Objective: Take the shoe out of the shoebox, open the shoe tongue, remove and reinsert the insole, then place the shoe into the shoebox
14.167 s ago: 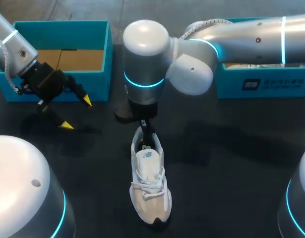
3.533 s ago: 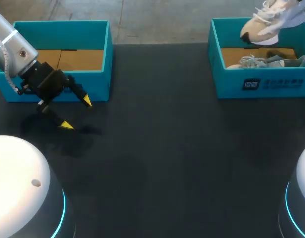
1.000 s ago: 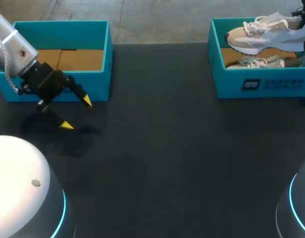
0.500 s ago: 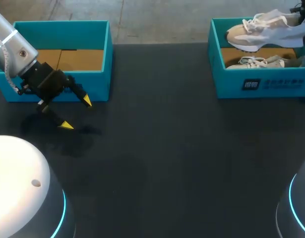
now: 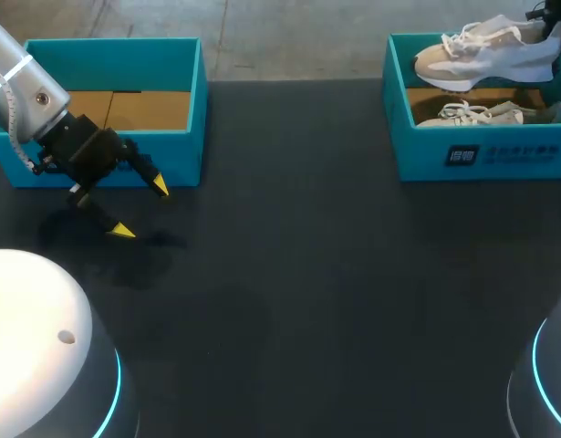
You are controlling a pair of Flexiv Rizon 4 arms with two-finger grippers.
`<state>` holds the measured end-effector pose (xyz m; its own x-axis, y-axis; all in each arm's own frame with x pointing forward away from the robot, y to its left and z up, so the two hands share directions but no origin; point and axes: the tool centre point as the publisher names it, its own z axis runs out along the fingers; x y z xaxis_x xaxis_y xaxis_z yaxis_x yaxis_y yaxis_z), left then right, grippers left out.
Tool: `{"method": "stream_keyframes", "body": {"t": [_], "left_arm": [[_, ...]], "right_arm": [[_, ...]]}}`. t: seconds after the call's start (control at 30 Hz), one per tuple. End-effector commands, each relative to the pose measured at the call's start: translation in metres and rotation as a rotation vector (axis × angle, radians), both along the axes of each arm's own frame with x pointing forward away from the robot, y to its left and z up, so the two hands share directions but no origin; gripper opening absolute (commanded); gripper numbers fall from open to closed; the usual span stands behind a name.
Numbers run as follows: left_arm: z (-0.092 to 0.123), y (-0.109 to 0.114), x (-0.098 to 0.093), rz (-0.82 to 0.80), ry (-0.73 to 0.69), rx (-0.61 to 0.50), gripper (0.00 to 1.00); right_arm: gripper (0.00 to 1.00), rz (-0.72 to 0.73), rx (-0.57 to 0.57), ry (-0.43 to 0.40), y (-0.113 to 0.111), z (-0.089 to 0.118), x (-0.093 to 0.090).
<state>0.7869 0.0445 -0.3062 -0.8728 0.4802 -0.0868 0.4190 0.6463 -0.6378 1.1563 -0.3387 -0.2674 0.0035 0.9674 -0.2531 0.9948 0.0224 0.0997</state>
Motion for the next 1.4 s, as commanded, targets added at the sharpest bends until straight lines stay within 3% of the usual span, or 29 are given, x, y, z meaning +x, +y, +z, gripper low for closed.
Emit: {"method": "stream_keyframes", "body": {"t": [0.03,0.3,0.73,1.4], "left_arm": [[0.000,0.000,0.000,-0.002,0.000,0.004,1.00],[0.000,0.000,0.000,-0.002,0.000,0.004,1.00],[0.000,0.000,0.000,-0.002,0.000,0.004,1.00],[0.000,0.000,0.000,-0.002,0.000,0.004,1.00]], "right_arm": [[0.00,-0.012,0.003,0.047,-0.001,0.001,0.009],[0.00,-0.012,0.003,0.047,-0.001,0.001,0.009],[0.00,-0.023,-0.016,-0.107,-0.013,-0.012,0.006],[0.00,-0.014,-0.025,-0.107,-0.003,-0.032,0.009]]}}
